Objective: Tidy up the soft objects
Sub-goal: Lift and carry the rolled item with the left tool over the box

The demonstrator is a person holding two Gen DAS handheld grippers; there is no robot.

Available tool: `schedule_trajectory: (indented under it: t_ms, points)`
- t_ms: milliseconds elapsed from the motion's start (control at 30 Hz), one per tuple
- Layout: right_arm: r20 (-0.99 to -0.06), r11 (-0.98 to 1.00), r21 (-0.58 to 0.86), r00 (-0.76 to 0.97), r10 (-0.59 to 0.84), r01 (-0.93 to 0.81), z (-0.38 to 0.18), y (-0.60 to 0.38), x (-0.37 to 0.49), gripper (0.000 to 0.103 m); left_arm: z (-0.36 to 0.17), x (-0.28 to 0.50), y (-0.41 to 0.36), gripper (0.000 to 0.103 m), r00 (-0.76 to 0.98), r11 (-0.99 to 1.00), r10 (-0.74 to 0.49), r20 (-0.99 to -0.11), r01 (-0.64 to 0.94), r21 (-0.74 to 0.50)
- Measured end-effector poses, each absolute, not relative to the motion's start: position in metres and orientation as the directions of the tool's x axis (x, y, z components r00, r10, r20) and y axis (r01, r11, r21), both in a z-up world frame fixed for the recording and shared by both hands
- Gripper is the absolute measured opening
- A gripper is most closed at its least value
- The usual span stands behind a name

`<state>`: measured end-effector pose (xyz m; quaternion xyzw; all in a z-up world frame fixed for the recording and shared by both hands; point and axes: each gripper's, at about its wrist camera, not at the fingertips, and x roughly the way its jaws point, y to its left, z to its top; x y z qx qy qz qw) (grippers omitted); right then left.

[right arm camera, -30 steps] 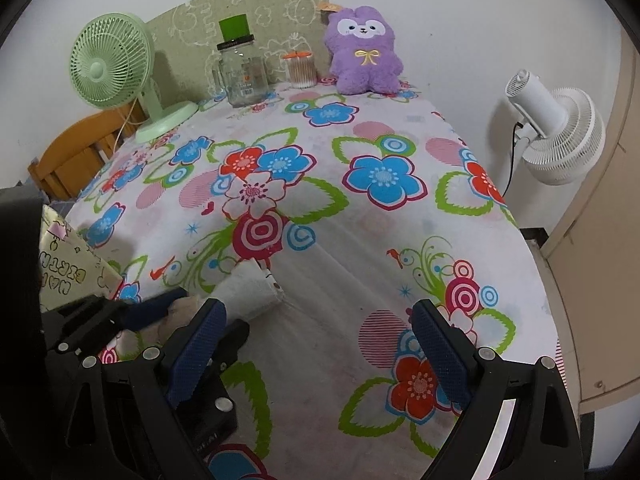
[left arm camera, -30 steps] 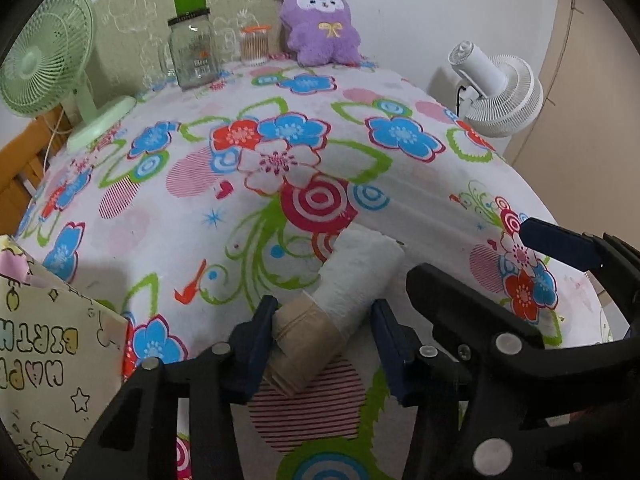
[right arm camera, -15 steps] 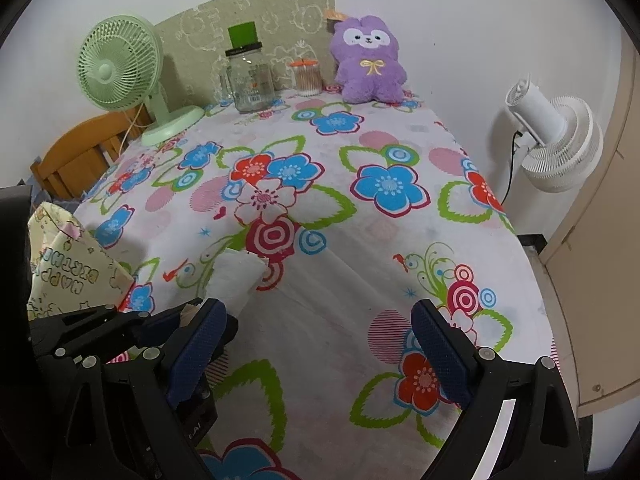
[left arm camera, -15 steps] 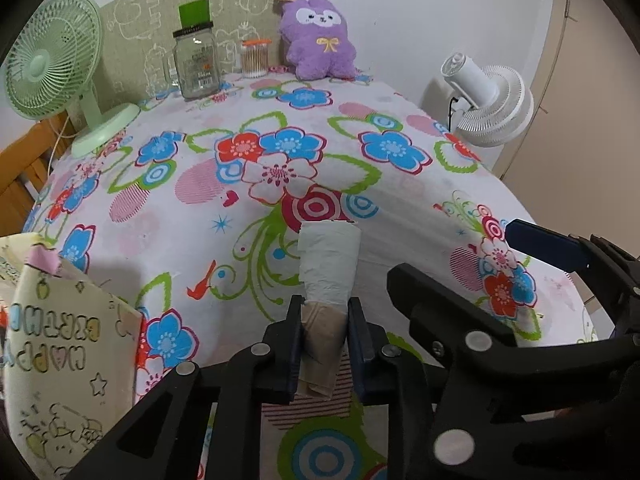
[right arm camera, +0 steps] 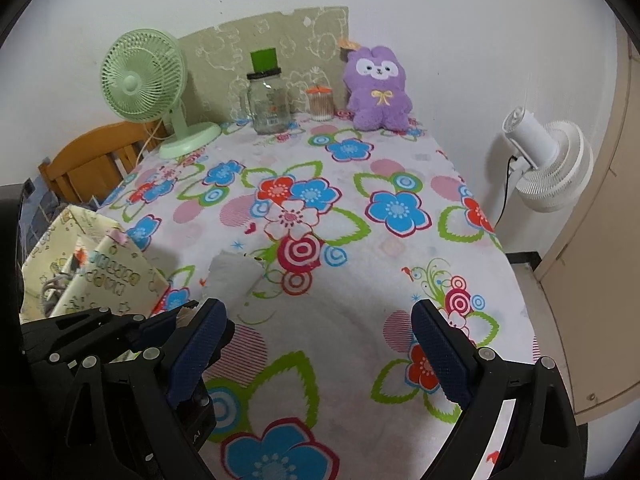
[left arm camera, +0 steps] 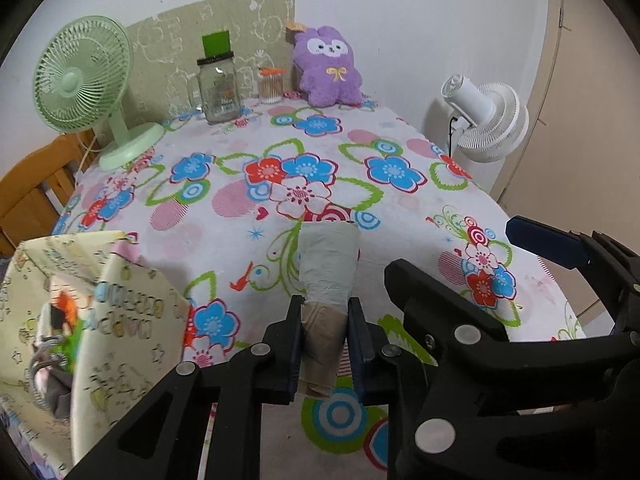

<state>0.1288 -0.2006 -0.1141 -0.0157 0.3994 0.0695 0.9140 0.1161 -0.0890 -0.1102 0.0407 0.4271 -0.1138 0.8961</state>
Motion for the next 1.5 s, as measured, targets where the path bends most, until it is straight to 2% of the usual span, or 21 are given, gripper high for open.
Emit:
schedule_trajectory:
  t_ms: [800, 1100, 1500]
  points:
    - [-0.645, 0.987, 0.053, 0.75, 0.15, -0.151, -0.052, -0.153, 0.073, 0.096, -0.044, 0.055, -0.038, 0.019, 0.738, 0.975, -0.152, -0.657, 0.221, 0.022]
    - [-0.636, 0.983, 0.073, 0.751, 0.175, -0.167, -0.043, -0.127, 0.07, 0.096, -0.033, 0.048, -0.011, 0.019, 0.765, 0.983, -0.125, -0.632, 0.181, 0.024]
    - [-0.629, 0.982, 0.007, 0.762, 0.15, -0.187, -0.042, -0.079, 0.074, 0.096, -0.04, 0.056, 0.029, 0.019, 0.767, 0.99, -0.087, -0.636, 0.137, 0.03]
